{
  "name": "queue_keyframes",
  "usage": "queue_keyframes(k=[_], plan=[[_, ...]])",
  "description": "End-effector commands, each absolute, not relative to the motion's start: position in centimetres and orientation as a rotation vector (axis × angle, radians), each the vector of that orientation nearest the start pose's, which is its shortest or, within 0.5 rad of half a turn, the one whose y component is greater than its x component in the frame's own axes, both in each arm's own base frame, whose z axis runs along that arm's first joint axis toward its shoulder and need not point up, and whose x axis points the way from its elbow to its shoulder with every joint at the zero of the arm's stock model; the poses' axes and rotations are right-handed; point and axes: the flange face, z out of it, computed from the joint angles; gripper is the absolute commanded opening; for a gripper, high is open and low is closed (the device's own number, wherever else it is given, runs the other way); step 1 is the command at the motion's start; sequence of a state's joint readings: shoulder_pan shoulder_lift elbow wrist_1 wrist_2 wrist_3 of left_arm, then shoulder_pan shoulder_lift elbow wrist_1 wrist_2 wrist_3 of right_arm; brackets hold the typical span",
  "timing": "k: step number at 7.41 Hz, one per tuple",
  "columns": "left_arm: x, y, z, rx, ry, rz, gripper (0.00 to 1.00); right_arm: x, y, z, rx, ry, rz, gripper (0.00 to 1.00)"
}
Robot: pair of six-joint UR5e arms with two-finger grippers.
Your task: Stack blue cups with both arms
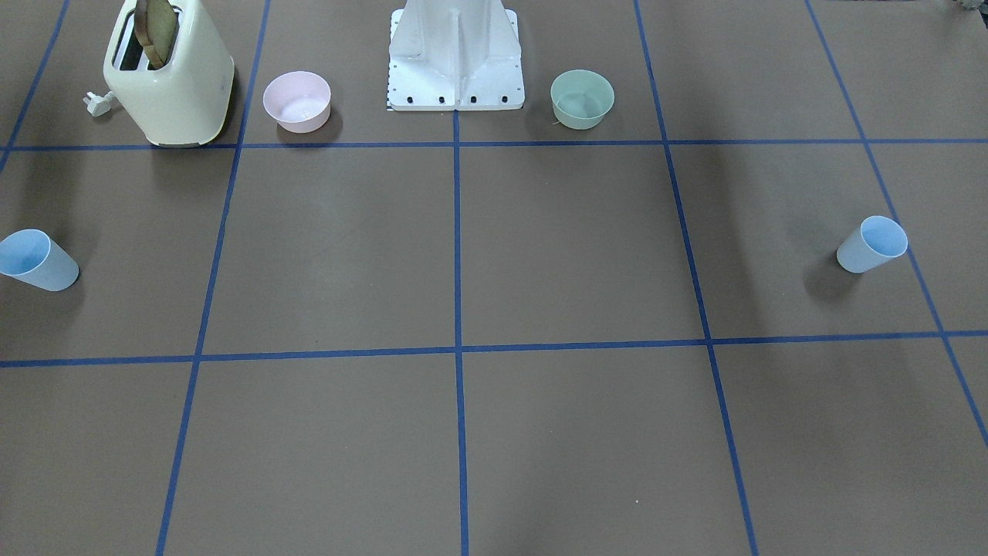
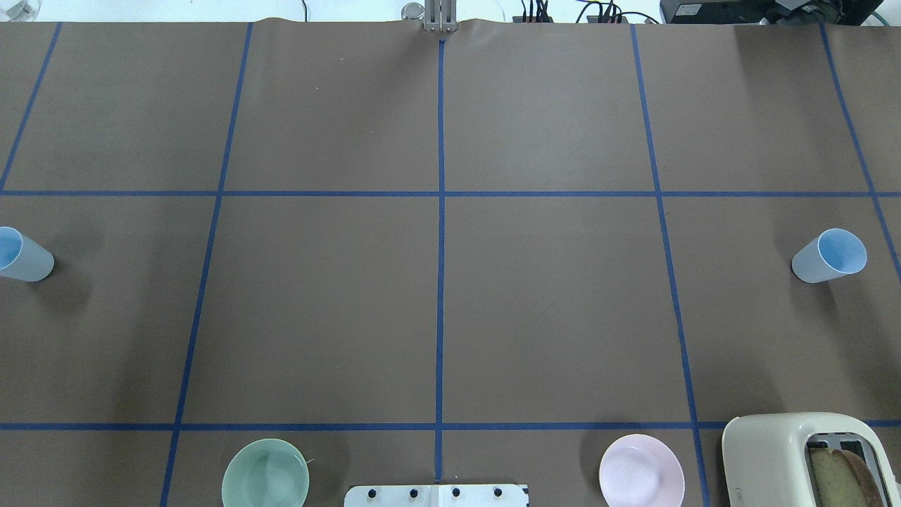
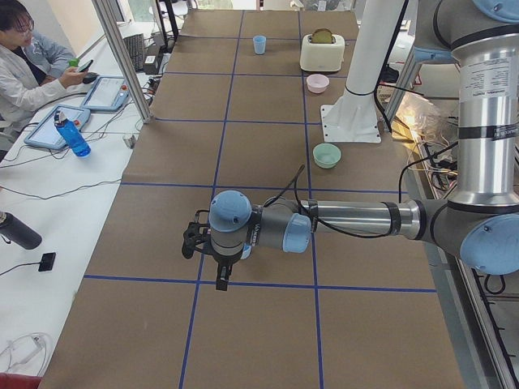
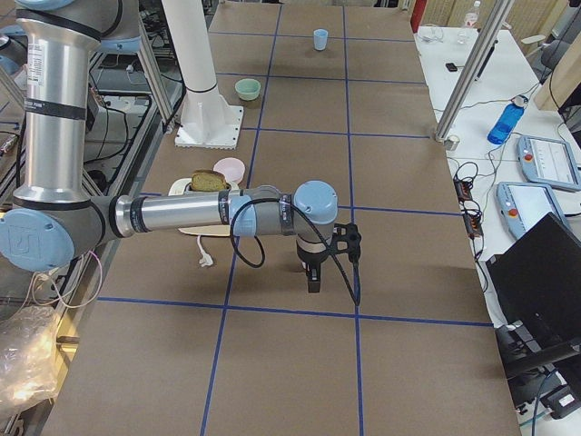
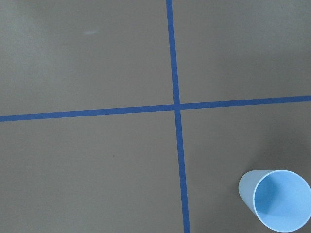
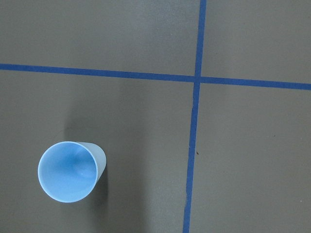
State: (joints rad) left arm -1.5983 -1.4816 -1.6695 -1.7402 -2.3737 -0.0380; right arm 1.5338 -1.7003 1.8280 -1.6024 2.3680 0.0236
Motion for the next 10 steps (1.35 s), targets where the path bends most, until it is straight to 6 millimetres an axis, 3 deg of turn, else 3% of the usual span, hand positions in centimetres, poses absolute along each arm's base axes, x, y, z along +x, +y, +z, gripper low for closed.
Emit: queue_keyframes(k=[1, 2, 3, 5, 6, 7, 9, 10], plan=[[-7.4, -46.4, 63.0, 0.166, 0.803, 0.005, 1.0, 4.7, -44.2, 59.3, 0.07, -0.788, -0.045, 1.0], [-7.2, -46.6, 62.8, 0.141, 0.807, -0.008, 1.0, 4.6, -44.1, 59.6, 0.066, -0.783, -0.044, 1.0], [-6.1, -48.3, 60.9, 0.125, 0.84, -0.065, 1.0, 4.7, -44.1, 59.5, 0.067, -0.778, -0.045, 1.0], [0.4, -49.6, 60.2, 0.073, 0.851, 0.004, 1.0, 4.5, -44.1, 59.6, 0.064, -0.786, -0.044, 1.0], [2.3, -49.7, 60.1, 0.054, 0.849, 0.001, 0.99, 4.5, -44.1, 59.5, 0.063, -0.791, -0.045, 1.0], [3.0, -49.8, 61.0, 0.064, 0.853, 0.014, 0.98, 4.5, -44.1, 59.6, 0.062, -0.794, -0.045, 1.0], [4.9, -49.7, 67.2, 0.094, 0.835, 0.051, 0.97, 4.4, -44.3, 59.4, 0.063, -0.795, -0.046, 1.0], [6.3, -50.0, 66.8, 0.106, 0.829, 0.026, 0.97, 4.3, -44.3, 59.4, 0.062, -0.795, -0.046, 1.0]])
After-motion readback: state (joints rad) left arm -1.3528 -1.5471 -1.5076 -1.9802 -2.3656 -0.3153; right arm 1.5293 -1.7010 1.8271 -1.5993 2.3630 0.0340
